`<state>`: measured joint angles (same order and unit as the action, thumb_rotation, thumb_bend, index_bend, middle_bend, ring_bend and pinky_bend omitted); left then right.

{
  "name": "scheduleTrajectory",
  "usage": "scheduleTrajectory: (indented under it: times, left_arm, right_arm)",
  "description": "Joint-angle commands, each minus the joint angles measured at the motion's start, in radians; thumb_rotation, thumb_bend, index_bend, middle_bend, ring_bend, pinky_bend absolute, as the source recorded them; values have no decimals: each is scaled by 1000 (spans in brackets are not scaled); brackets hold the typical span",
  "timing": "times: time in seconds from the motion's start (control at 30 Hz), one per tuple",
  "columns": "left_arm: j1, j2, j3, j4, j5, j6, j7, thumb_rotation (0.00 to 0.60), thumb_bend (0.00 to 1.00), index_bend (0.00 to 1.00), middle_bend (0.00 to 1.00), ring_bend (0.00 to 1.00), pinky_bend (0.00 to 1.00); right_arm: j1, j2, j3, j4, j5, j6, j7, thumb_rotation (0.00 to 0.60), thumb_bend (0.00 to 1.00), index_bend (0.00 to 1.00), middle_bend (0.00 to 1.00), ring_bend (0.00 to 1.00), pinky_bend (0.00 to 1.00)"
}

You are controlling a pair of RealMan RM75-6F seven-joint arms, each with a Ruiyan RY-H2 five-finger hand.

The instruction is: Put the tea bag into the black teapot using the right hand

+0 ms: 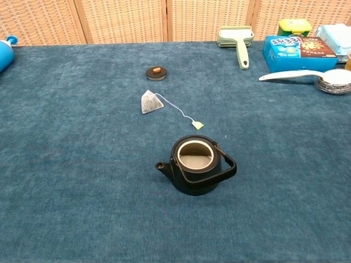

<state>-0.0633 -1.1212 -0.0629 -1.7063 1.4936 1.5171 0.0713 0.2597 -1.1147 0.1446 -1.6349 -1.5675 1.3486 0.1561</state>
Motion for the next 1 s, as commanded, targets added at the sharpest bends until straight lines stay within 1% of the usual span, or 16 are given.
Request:
scheduleTrajectory:
  times: [0.03,0.1,0.13,0.2,0.3,0.33,0.43,0.47,0.6,0.73,0.87,1.0]
  left_arm:
    - [-14,-5,-7,4,-11,-20,7,600,257,300,234,121,112]
    - [-26,-8,-12,9,-19,-36,13,600,257,300,234,121,111]
    - [-32,-8,-15,11,-22,-44,16,600,258,300,234,121,111]
    - [-45,-10,-23,13,-28,-57,23,600,258,300,234,121,112]
    - [-65,-10,-33,19,-38,-79,33,600,257,300,234,121,111]
    - [-71,-10,-36,21,-41,-85,36,600,257,300,234,121,111]
    - [-83,-10,-41,25,-48,-98,40,600,258,300,234,121,112]
    - [-89,-9,-45,28,-51,-105,43,600,258,299,234,121,112]
    - [-105,-5,-52,31,-54,-115,46,600,258,300,234,121,112]
    - [-113,0,-56,32,-54,-117,46,600,257,299,234,121,111]
    - [-116,4,-56,33,-55,-118,42,600,257,299,234,121,112]
    - [-115,14,-54,30,-57,-113,38,600,257,300,234,121,111]
  right_arm:
    - [64,23,25,14,-22,-60,59,600,215,208,468,681,708]
    - [108,32,36,16,-29,-105,100,600,153,221,538,781,834]
    - [131,36,43,18,-30,-129,115,600,143,227,564,816,875]
    - [176,45,54,20,-28,-180,129,600,131,253,666,921,970]
    - [245,48,71,13,-13,-264,148,600,131,308,802,998,1000]
    - [267,51,74,9,-8,-296,156,600,132,325,837,1000,1000]
    - [323,58,79,0,5,-375,164,600,139,354,900,1000,1000]
    - [358,54,83,-2,13,-421,166,600,149,366,920,1000,1000]
    - [436,36,91,-8,47,-525,160,600,223,394,968,1000,1000]
    - [485,11,92,-8,79,-587,139,600,242,405,985,1000,1000]
    - [528,-30,93,7,109,-630,100,600,286,411,986,1000,1000]
    - [582,-96,94,35,145,-669,17,600,289,413,986,1000,1000]
